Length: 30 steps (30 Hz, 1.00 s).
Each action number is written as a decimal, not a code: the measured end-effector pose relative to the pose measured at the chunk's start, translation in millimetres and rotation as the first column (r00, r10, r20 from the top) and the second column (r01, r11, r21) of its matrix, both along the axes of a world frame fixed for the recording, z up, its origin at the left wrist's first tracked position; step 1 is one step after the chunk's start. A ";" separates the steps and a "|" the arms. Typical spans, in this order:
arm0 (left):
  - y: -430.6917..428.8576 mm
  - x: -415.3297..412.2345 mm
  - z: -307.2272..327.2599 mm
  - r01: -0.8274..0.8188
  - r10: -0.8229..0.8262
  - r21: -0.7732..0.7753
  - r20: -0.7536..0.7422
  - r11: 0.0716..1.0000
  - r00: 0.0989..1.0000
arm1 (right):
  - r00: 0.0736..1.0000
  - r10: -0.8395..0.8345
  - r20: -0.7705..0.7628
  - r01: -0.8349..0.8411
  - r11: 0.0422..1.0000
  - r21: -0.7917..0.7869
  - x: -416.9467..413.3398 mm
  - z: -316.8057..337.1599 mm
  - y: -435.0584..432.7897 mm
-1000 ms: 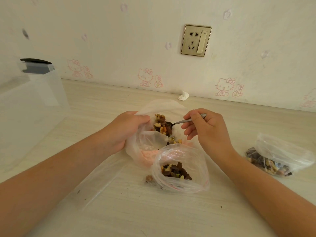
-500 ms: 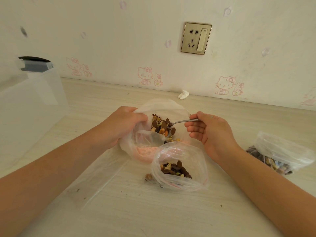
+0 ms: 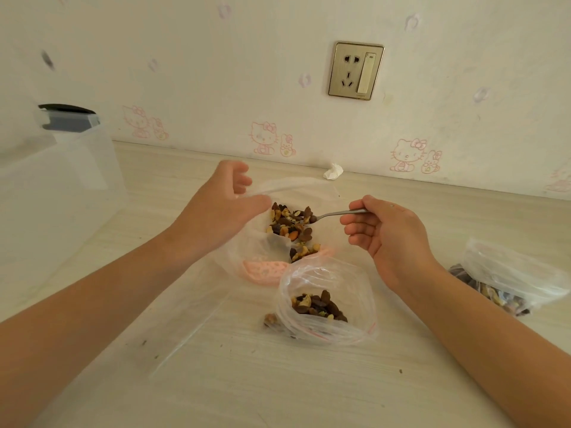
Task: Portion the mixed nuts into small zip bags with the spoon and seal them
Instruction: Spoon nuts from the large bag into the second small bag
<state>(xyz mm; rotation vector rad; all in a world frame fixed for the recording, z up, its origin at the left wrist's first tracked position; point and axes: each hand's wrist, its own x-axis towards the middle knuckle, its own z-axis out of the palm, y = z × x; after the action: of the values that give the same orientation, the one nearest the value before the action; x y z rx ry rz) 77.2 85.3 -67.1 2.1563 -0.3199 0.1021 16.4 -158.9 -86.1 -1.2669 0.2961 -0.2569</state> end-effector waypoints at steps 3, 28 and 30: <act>0.9 -29.4 10.1 0.037 -0.040 0.013 0.363 0.999 0.931 | 1.000 0.005 0.019 -0.005 1.000 0.003 -3.4 1.9 -0.4; 1.1 -79.4 11.1 0.359 -0.294 0.273 -0.252 0.892 0.922 | 0.803 0.425 0.417 -0.167 0.833 -0.528 -42.8 26.6 2.8; 1.0 -79.6 12.6 0.366 -0.301 0.277 -0.251 0.888 0.920 | 0.810 0.401 0.427 -0.145 0.844 -0.517 -41.8 27.9 1.6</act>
<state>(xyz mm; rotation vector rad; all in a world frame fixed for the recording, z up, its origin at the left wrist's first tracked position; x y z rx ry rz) -2.4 86.3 -54.5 2.3687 -0.6217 -0.3911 -25.4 -157.3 -58.2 -1.6341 -0.4592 -0.4206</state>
